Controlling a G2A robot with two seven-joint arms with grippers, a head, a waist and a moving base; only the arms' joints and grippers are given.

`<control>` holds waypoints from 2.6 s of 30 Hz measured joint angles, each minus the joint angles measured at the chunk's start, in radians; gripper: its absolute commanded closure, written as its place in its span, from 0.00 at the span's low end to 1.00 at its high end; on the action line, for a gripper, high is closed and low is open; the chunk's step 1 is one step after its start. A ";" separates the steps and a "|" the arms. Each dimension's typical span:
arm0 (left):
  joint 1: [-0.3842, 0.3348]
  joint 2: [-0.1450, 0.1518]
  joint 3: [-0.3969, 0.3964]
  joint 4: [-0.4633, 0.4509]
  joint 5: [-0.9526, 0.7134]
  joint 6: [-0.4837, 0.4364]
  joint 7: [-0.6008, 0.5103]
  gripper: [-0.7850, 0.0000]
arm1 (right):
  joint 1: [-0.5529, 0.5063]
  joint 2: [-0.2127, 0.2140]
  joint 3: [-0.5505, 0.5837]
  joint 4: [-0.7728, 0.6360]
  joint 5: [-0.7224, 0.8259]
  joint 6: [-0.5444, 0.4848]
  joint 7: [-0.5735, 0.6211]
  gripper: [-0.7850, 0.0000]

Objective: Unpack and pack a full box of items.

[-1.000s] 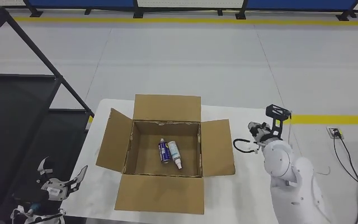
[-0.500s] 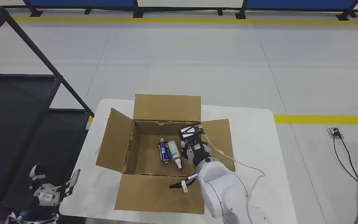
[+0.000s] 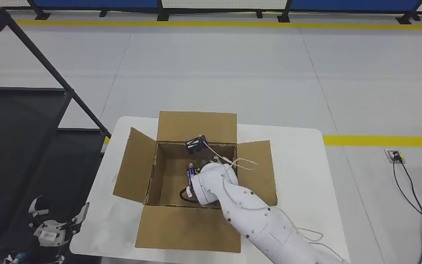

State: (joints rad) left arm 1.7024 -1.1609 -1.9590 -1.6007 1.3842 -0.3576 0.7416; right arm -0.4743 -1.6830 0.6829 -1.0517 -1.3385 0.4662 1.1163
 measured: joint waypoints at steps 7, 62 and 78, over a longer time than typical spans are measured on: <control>0.000 0.002 -0.008 0.005 0.009 -0.009 0.008 0.00 | 0.070 -0.056 -0.009 0.187 0.081 0.002 -0.042 0.64; -0.043 0.005 0.098 -0.173 -0.154 -0.257 -0.318 0.00 | -0.615 0.072 0.489 -0.842 0.195 -0.400 -0.377 0.00; -0.092 0.015 0.265 -0.278 -0.113 -0.411 -0.523 0.00 | -0.648 0.144 1.054 -0.880 0.589 -0.411 -0.038 0.00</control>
State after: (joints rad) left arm 1.6104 -1.1462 -1.6939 -1.8785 1.2710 -0.7688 0.2188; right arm -1.1226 -1.5391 1.7374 -1.9320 -0.7496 0.0553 1.0787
